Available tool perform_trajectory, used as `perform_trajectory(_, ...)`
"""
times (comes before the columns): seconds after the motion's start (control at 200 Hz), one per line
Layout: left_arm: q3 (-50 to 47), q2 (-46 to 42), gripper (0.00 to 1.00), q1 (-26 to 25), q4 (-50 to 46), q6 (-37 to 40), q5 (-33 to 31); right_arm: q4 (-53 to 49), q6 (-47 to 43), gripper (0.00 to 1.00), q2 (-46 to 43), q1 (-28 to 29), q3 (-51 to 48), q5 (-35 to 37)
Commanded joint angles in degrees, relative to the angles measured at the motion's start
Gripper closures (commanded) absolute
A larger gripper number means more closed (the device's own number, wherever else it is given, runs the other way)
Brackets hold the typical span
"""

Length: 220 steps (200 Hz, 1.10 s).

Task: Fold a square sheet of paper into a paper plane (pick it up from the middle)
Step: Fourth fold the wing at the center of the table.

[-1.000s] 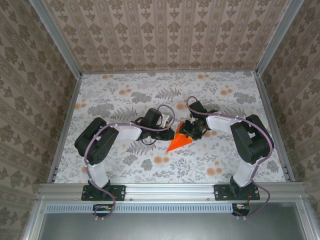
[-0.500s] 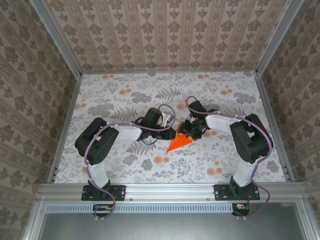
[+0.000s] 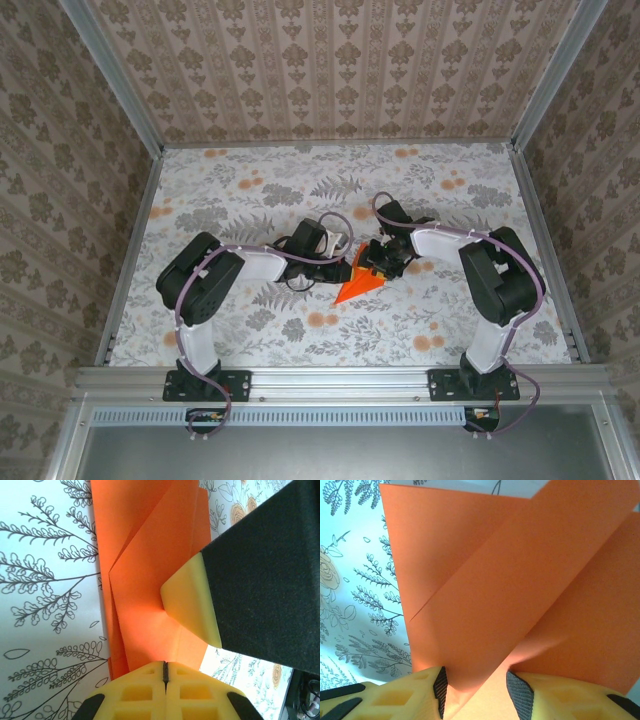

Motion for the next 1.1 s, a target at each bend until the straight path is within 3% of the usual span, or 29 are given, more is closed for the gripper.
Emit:
perform_trajectory(0.0, 1.3, 1.1, 0.95, -0.3, -0.8, -0.3, -0.2, -4.9, 0.1, 0.55, 10.2, 0.5, -4.9, 10.3)
perform_trajectory(1.095, 0.4, 1.6, 0.98, -0.4, -2.7, -0.3, -3.1, -6.5, -0.7, 0.55, 15.9, 1.5, -2.7, 10.5)
